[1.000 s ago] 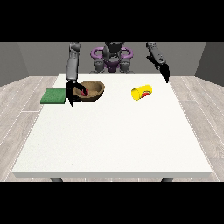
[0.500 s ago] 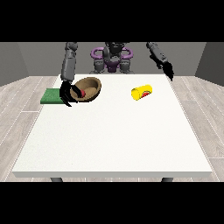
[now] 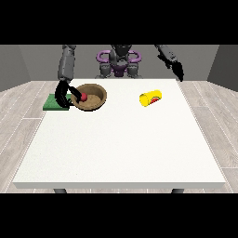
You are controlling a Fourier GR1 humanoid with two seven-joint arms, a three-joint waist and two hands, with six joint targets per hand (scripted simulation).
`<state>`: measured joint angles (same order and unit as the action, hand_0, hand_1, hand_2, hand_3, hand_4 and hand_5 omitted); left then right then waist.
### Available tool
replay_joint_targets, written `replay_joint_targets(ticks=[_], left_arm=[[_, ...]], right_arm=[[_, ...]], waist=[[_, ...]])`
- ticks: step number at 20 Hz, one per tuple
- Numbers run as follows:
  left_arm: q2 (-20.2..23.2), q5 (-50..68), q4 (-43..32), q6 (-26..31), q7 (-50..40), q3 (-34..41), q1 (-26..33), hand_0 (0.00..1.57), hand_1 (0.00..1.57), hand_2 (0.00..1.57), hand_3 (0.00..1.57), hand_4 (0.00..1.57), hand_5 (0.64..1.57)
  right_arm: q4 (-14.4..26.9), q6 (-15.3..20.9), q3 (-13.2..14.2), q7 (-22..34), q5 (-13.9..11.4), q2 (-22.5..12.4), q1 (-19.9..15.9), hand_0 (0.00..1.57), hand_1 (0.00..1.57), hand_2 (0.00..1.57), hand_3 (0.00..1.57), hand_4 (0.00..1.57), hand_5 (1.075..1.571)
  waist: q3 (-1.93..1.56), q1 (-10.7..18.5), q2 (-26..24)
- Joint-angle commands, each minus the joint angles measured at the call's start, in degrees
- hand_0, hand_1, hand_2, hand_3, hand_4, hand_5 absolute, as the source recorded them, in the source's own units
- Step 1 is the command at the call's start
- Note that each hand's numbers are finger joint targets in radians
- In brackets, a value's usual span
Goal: Pick the cup and pour the ball into the bowl, then pick the bowl and place it on the pad
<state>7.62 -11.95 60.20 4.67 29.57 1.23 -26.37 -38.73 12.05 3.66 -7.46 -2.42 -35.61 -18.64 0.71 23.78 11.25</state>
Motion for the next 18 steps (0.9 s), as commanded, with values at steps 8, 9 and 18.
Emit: replay_joint_targets(ticks=[8, 9, 18], left_arm=[[2.19, 2.56, -9.14, -1.14, 4.35, 5.66, 7.68, 0.00, 0.00, 0.00, 0.00, 0.00, 0.719], [1.82, 2.23, -10.62, -3.72, 6.68, 6.74, 7.15, 0.00, 0.00, 0.00, 0.00, 0.00, 0.721], [11.31, 8.48, -12.33, 0.44, 15.58, 15.75, 5.12, 0.00, 0.00, 0.00, 0.00, 0.00, 0.761]], right_arm=[[-13.48, -17.04, -10.86, 18.50, -11.65, -18.82, -4.96, 1.57, 1.57, 1.57, 1.57, 1.57, 1.554], [-16.56, -17.33, -11.25, 20.62, -12.11, -16.51, -7.50, 1.57, 1.57, 1.57, 1.57, 1.57, 1.554], [-9.87, -9.48, -4.13, 11.77, -14.34, -15.01, -8.54, 1.57, 1.57, 1.57, 1.49, 1.53, 1.570]], waist=[[-0.56, -11.35, -10.52], [-0.60, -13.72, -8.72], [-0.70, -16.02, 3.16]])
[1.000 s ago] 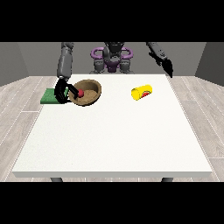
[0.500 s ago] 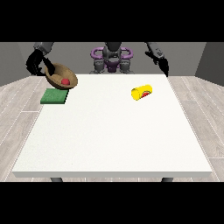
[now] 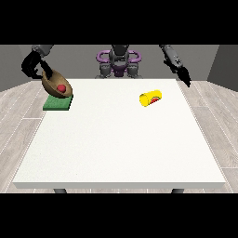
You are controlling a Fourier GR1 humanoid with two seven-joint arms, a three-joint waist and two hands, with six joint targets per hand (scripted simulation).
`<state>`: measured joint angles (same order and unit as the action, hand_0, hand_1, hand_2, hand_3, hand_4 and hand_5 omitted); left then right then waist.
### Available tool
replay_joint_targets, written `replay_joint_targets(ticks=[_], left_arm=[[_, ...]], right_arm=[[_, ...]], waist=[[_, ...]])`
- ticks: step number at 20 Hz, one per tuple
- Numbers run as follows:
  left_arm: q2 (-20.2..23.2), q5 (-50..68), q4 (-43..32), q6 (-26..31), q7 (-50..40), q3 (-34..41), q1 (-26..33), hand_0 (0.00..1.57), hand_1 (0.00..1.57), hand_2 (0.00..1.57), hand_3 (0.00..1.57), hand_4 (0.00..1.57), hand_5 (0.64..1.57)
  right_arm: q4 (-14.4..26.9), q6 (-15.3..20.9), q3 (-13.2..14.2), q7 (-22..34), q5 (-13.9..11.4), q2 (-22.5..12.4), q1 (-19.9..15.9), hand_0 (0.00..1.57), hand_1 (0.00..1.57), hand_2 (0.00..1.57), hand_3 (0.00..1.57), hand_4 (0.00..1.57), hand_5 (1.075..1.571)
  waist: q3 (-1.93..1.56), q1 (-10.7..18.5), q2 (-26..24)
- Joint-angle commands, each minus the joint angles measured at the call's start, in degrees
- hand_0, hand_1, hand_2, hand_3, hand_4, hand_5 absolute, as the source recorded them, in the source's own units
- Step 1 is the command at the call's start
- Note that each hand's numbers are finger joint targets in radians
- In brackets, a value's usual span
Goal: Pick the cup and pour the ball into the bowl, then pick the bowl and place it on the pad
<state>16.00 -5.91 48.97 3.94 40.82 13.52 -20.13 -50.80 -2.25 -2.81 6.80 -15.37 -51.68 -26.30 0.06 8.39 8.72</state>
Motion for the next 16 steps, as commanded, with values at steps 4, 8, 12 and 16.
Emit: replay_joint_targets(ticks=[4, 8, 12, 16], left_arm=[[9.01, 7.77, 0.96, 8.02, 4.97, 7.74, -3.63, 0.00, 0.00, 0.00, 0.00, 0.77, 1.193], [8.39, 8.44, 5.62, 8.30, 5.26, 7.30, -1.60, 0.00, 0.00, 0.00, 0.00, 0.88, 1.173], [9.75, 10.92, 6.97, 9.72, 4.61, 9.55, 0.36, 0.00, 0.00, 0.00, 0.00, 0.89, 1.192], [11.57, 12.08, 7.42, 10.42, 5.83, 11.34, 1.02, 0.00, 0.00, 0.00, 0.00, 0.86, 1.168]], right_arm=[[9.16, 9.70, 6.98, -9.07, 0.33, 2.21, -0.92, 1.57, 1.57, 1.57, 1.57, 1.42, 1.564], [15.79, 13.70, 10.64, -13.83, 2.23, 5.58, -1.56, 1.57, 1.57, 1.57, 1.57, 1.32, 1.553], [19.73, 11.06, 16.12, -16.22, 8.47, 8.01, -2.81, 1.57, 1.57, 1.57, 1.50, 1.00, 1.451], [22.86, 5.85, 21.59, -14.93, 14.61, 8.05, -6.23, 1.57, 1.57, 1.57, 1.26, 0.64, 1.378]], waist=[[-0.15, 1.73, 11.74], [-0.25, 3.18, 14.09], [-0.35, 1.81, 14.99], [-0.31, 1.14, 16.20]])
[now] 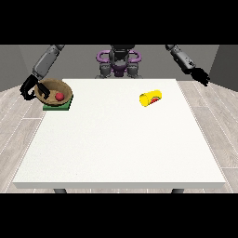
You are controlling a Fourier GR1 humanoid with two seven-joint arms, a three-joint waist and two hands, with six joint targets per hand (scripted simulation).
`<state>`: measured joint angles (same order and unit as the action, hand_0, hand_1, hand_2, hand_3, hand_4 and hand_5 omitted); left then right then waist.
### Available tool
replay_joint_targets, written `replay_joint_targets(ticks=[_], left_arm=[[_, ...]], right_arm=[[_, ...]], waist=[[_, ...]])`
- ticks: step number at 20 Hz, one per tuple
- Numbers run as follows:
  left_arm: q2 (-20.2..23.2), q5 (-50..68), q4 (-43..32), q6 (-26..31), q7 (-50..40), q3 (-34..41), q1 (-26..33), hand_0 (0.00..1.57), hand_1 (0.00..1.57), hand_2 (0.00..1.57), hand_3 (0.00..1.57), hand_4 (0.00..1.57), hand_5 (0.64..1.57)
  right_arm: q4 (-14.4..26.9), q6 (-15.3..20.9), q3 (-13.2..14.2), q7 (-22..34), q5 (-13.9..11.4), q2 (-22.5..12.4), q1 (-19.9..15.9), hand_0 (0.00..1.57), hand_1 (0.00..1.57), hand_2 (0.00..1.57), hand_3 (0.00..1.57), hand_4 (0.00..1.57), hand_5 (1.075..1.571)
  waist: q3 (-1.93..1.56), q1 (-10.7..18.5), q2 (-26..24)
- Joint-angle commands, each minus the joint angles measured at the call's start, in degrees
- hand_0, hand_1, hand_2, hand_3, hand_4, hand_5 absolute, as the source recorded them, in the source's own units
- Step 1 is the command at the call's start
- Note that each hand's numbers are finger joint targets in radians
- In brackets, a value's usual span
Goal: Pick the cup and pour the ball into the bowl, then pick the bowl and place it on the pad
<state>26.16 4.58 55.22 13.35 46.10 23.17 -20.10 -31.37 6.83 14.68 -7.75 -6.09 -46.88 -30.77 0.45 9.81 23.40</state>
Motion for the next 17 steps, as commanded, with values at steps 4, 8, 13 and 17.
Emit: replay_joint_targets(ticks=[4, 8, 13, 17], left_arm=[[-1.74, 0.82, 4.11, -2.31, -1.99, 0.28, 2.29, 0.00, 0.00, 0.00, 0.00, 0.86, 1.185], [0.85, 2.86, 4.67, 0.61, -0.39, 2.60, 5.22, 0.00, 0.00, 0.00, 0.00, 0.86, 1.168], [1.05, 5.01, 6.51, 1.96, -5.18, 2.69, 5.34, 0.00, 0.00, 0.00, 0.00, 0.88, 1.213], [2.44, 3.39, 1.54, 2.16, -5.71, 2.25, 4.34, 0.00, 0.00, 0.00, 0.00, 0.88, 1.213]], right_arm=[[6.57, -2.93, 6.81, 2.88, 7.01, 1.63, -4.77, 0.97, 0.97, 0.83, 0.78, 0.11, 1.383], [8.78, -7.60, 9.77, 1.96, 9.00, -4.65, -6.20, 0.00, 0.00, 0.58, 0.00, 0.00, 1.246], [10.08, -9.23, 10.06, 1.93, 9.35, -4.86, -7.16, 0.00, 0.00, 0.46, 0.05, 0.00, 1.293], [5.43, -13.19, 10.22, 0.19, 12.36, 1.20, -10.05, 0.00, 0.00, 0.10, 0.37, 0.50, 1.371]], waist=[[-0.59, -2.18, -0.89], [-0.55, -2.06, 0.07], [-0.54, -2.99, -1.85], [-0.48, -3.05, -6.75]])
